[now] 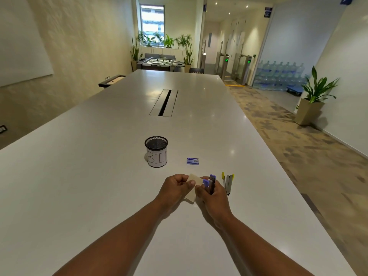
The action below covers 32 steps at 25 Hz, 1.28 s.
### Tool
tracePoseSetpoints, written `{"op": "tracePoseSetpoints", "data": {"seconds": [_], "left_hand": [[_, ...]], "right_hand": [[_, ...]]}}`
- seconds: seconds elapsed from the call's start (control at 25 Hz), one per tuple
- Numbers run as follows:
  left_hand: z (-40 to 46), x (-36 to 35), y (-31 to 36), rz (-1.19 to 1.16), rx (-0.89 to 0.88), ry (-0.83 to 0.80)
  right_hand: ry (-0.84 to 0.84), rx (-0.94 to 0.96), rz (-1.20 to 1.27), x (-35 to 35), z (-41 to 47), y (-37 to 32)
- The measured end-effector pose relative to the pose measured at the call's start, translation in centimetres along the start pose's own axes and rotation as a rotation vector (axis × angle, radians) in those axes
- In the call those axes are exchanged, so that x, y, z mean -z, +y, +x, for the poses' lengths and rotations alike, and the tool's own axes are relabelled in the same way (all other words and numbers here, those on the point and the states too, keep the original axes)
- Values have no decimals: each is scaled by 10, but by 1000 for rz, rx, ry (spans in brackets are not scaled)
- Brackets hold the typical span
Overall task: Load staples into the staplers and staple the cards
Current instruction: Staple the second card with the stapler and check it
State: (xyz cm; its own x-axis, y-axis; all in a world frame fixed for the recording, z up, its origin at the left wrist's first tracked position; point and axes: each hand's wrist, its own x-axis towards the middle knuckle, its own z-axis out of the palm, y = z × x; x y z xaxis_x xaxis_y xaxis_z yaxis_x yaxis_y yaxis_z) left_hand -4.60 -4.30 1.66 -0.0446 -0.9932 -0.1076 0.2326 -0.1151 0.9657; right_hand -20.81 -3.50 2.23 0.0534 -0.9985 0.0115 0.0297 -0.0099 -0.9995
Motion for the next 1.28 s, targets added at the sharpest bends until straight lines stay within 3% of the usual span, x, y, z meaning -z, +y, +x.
{"op": "tracePoseSetpoints", "data": {"seconds": [0.4,1.28], "left_hand": [[4,-6,-6,38,-47,81],[-4,-9,2,39,-3,43]], "right_hand": [[22,126,-166,3,-3,1],[27,81,-208,6,4,10]]}}
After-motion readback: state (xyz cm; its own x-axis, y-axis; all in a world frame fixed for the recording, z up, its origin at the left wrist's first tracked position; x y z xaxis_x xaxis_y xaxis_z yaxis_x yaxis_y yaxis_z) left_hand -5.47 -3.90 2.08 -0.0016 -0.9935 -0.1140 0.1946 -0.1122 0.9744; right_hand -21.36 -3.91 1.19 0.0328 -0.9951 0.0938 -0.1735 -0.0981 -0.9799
